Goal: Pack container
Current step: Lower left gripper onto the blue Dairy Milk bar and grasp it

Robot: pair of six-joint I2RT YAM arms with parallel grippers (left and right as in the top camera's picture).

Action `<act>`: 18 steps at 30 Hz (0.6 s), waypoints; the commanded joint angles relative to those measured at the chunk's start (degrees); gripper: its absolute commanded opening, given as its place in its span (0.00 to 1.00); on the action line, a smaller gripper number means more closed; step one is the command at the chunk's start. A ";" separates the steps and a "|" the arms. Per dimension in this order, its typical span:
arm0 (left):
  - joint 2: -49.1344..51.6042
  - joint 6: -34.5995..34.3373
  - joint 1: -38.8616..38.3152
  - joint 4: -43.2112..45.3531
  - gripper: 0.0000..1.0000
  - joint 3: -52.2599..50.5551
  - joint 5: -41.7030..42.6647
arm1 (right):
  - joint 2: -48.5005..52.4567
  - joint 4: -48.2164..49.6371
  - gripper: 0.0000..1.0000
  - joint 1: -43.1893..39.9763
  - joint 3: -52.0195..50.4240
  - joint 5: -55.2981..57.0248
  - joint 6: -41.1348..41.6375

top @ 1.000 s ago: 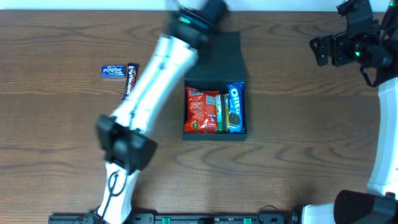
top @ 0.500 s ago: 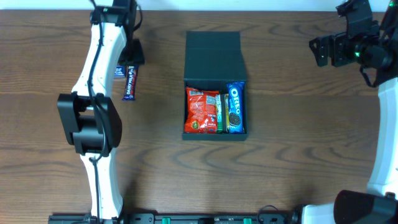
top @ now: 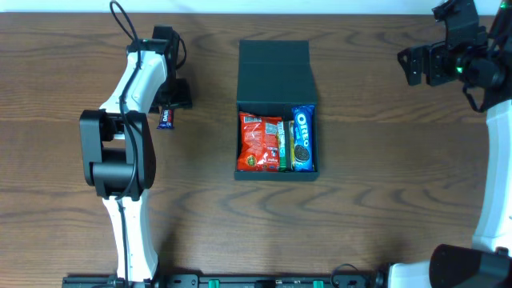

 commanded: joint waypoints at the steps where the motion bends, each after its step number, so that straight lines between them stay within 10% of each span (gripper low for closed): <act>1: -0.20 2.10 0.42 1.25 0.67 -0.35 0.63 | -0.02 -0.04 0.99 -0.55 0.04 -0.66 -0.50; 18: 0.48 12.22 0.96 5.42 0.71 -0.66 0.83 | -0.02 -0.07 0.99 -0.55 0.04 -0.68 -0.48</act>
